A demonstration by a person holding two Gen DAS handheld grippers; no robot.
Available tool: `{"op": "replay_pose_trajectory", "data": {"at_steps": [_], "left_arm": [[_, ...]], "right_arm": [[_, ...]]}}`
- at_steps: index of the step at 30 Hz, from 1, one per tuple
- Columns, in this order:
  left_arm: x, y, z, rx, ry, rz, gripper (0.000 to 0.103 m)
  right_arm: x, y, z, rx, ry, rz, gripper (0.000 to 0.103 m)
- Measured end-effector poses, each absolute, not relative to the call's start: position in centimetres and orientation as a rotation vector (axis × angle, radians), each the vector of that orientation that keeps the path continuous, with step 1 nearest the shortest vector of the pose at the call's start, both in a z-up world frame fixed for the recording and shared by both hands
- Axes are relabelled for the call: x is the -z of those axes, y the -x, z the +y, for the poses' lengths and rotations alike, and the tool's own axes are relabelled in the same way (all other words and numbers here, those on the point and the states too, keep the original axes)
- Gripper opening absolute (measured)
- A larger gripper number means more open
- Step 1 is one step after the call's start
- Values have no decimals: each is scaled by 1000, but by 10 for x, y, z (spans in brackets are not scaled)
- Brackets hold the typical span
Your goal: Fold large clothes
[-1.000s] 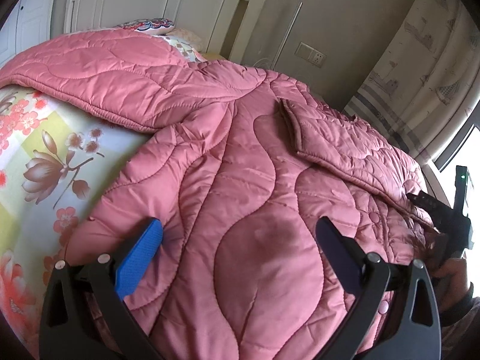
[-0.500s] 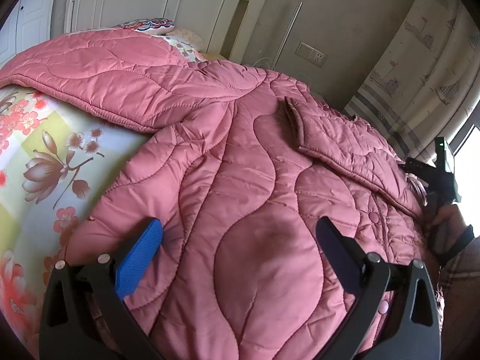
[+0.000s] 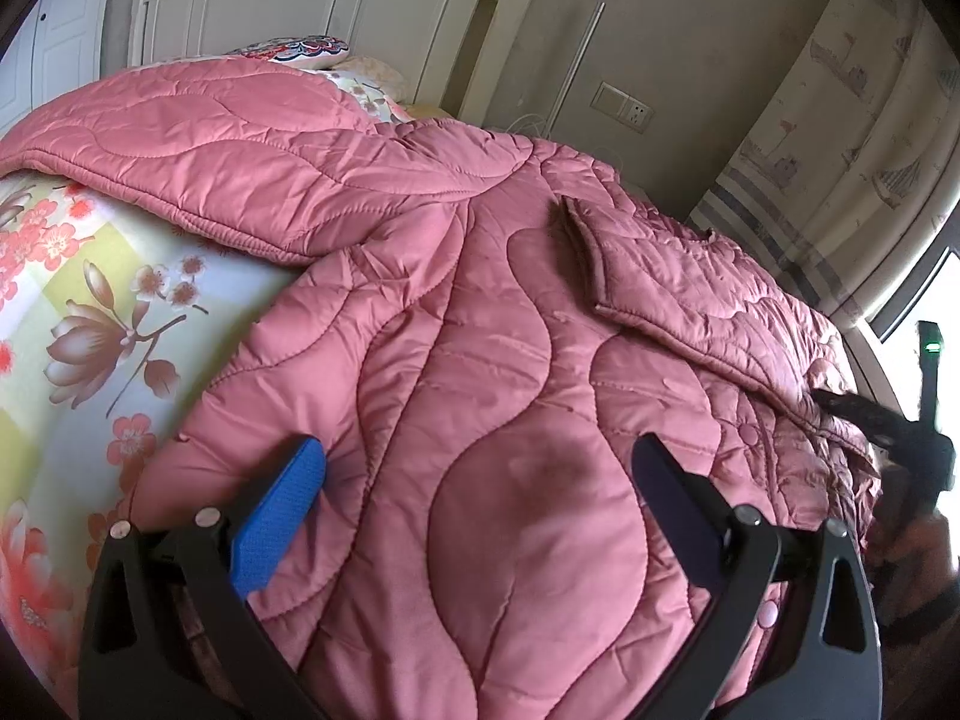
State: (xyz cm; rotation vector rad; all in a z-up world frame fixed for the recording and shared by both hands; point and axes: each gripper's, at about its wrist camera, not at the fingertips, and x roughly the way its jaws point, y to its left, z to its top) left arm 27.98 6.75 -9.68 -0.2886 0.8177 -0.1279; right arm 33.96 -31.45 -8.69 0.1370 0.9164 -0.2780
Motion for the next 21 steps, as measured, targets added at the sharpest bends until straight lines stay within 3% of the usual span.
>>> {"op": "replay_pose_trajectory", "data": {"at_steps": [6,10,15,17,19,21], "left_arm": [[96,-279,71,148,315,810,101],[90,-273,105,252,460,790,97],[75,-263,244,58,808,630,95],[74,-265,301,-52,912,579,88],[74,-277,348,-111,975,564,73],[70,-297,383,-160,993,566,68]], "right_arm": [[53,-276,-274,269,-152,802,99],[98,-265,-252,271,-35,899,98],[97,-261,-269,275,-121,881,99],[97,-261,-264,280,-90,876,98],[98,-263,-258,276,-57,878,98],[98,-260,-253,271,-53,875,98]]}}
